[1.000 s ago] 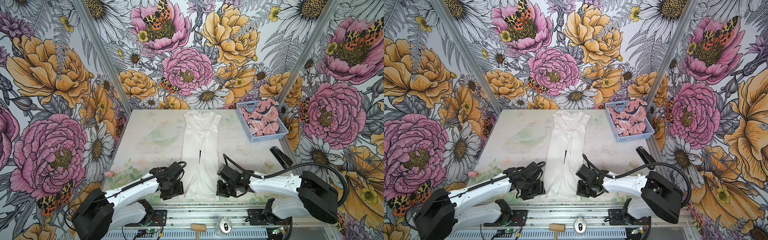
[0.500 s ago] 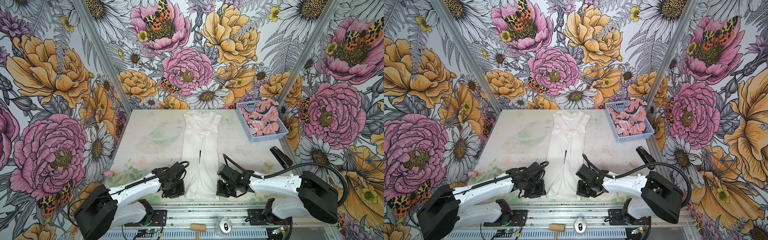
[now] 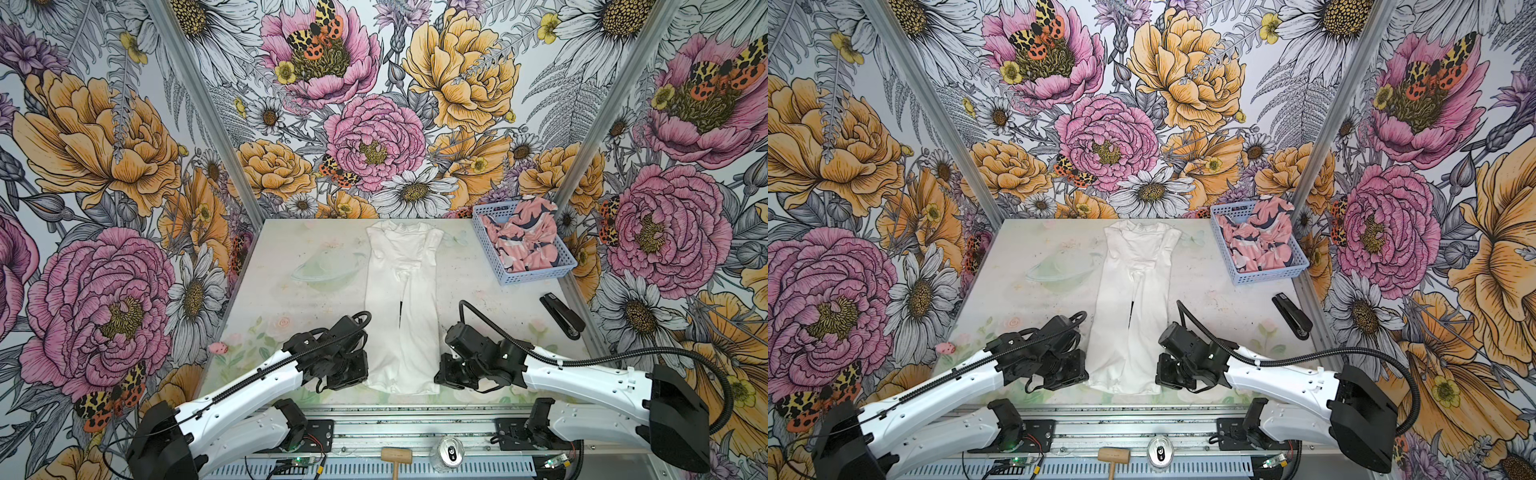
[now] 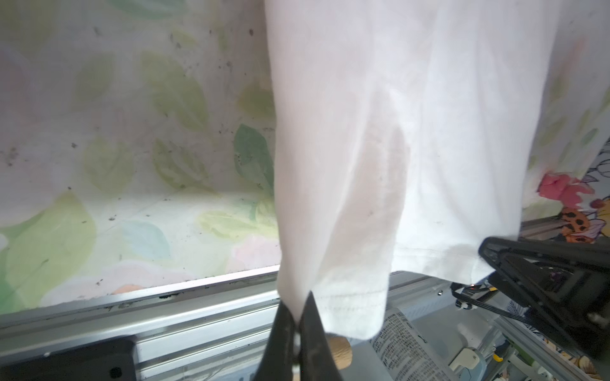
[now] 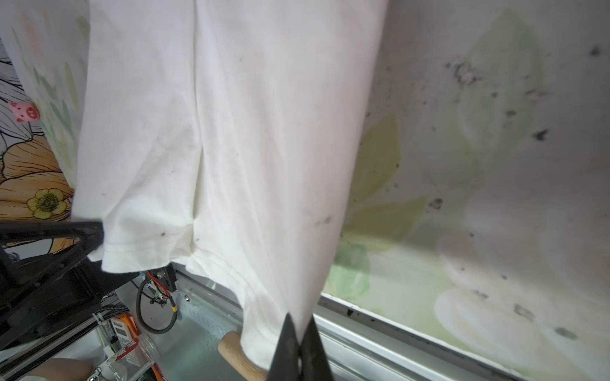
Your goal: Fold and stack the mixed laundry pile
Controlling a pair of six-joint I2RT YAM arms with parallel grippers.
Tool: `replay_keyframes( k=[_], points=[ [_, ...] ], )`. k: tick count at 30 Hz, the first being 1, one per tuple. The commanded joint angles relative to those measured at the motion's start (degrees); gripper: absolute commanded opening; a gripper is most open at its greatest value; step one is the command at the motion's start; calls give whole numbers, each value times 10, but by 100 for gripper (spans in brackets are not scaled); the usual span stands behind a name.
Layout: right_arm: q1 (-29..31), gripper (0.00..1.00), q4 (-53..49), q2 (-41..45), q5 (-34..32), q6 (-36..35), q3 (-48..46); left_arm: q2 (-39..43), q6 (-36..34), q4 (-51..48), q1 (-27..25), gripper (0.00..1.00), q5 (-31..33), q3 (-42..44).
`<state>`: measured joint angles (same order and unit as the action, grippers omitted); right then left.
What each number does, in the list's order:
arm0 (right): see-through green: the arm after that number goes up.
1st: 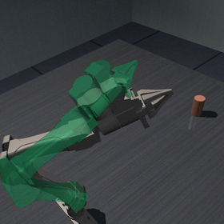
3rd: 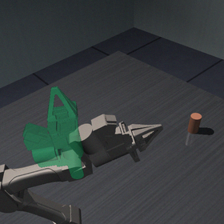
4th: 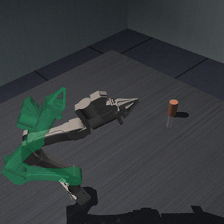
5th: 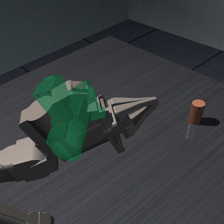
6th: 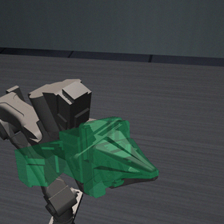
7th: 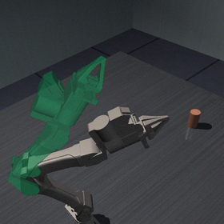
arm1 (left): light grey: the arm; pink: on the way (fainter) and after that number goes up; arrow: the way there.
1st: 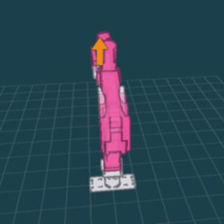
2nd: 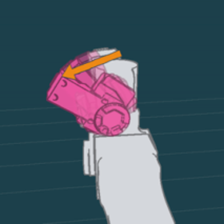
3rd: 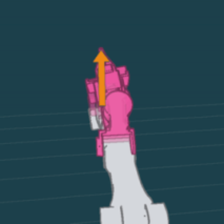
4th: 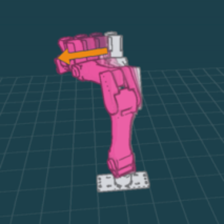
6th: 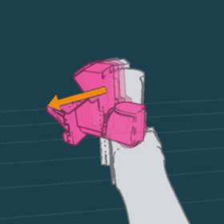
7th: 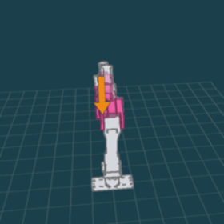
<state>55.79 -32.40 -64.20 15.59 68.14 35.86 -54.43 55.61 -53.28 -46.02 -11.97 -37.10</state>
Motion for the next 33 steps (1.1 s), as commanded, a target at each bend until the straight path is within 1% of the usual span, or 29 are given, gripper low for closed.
replay_keyframes(
  k=[1,3,8,11,14,17,21,25,28,33],
  points=[
    [-2,0,-41,16,-11,7,-1,20,22,-52,-6,0,18,21],
    [-2,0,-40,14,-9,9,-16,29,33,-49,-6,0,17,38],
    [-3,0,-41,18,-7,14,-16,35,33,-50,-5,0,18,28],
    [-13,0,-42,13,-4,5,0,17,26,-49,-5,0,26,2],
    [-40,0,-42,-2,5,-13,23,-18,3,-49,4,0,25,-38],
    [-73,0,-42,-17,14,-33,49,-52,-36,-49,33,0,11,-75],
    [-126,0,-42,-62,43,-76,101,-105,-106,-49,99,0,-14,-127],
    [-175,0,-42,-122,68,-118,155,-191,-185,-49,151,0,-34,-202],
    [-212,0,-42,-165,83,-147,195,-258,-232,-49,178,0,-44,-263],
    [-271,0,-42,-251,106,-191,269,-360,-289,-50,223,0,-57,-358]
  ],
)
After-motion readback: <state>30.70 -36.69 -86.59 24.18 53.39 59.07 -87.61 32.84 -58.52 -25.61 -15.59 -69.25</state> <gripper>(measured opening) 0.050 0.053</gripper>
